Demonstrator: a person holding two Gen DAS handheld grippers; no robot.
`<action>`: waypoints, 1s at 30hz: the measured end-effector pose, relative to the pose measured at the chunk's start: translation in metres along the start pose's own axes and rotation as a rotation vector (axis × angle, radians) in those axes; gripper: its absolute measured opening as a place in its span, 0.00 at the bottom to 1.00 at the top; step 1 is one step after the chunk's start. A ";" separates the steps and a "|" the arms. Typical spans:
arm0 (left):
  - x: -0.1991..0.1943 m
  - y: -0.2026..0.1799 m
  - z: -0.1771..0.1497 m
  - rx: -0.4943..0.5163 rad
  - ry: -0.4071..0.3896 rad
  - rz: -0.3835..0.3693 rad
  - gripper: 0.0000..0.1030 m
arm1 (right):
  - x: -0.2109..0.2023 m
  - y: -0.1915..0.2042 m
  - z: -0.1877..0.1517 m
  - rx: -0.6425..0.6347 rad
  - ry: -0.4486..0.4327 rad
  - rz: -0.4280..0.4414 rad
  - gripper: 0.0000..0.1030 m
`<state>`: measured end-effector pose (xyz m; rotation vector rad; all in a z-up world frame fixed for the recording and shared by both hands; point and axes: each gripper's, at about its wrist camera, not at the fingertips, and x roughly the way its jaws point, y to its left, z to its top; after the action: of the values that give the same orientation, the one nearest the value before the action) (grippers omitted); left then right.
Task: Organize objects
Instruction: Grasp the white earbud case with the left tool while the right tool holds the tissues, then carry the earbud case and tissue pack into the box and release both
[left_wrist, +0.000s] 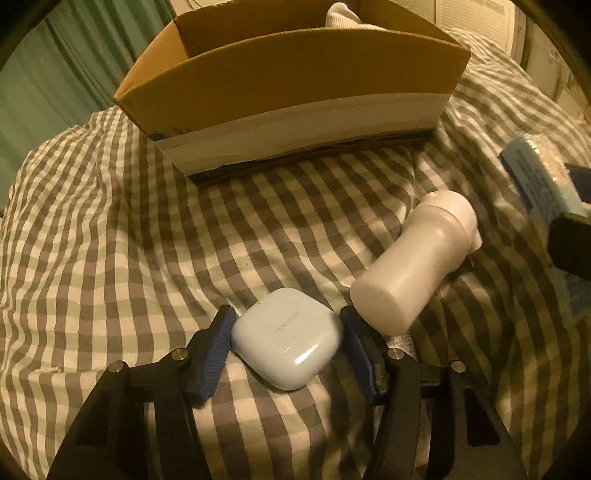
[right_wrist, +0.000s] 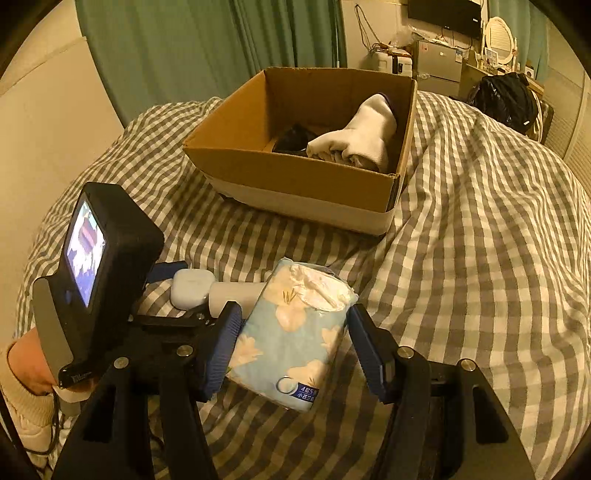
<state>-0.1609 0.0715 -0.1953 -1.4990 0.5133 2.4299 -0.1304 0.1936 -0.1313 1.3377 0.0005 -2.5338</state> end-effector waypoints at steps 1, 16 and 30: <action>-0.004 0.001 -0.001 -0.009 -0.005 -0.008 0.58 | -0.001 0.001 0.000 -0.003 -0.003 -0.004 0.58; -0.084 0.034 -0.018 -0.121 -0.167 -0.031 0.58 | -0.045 0.026 -0.007 -0.026 -0.091 -0.044 0.58; -0.200 0.035 -0.003 -0.135 -0.406 -0.011 0.58 | -0.142 0.071 0.004 -0.130 -0.264 -0.114 0.58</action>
<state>-0.0830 0.0343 -0.0119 -1.0001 0.2600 2.7045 -0.0403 0.1591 -0.0051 0.9743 0.1903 -2.7333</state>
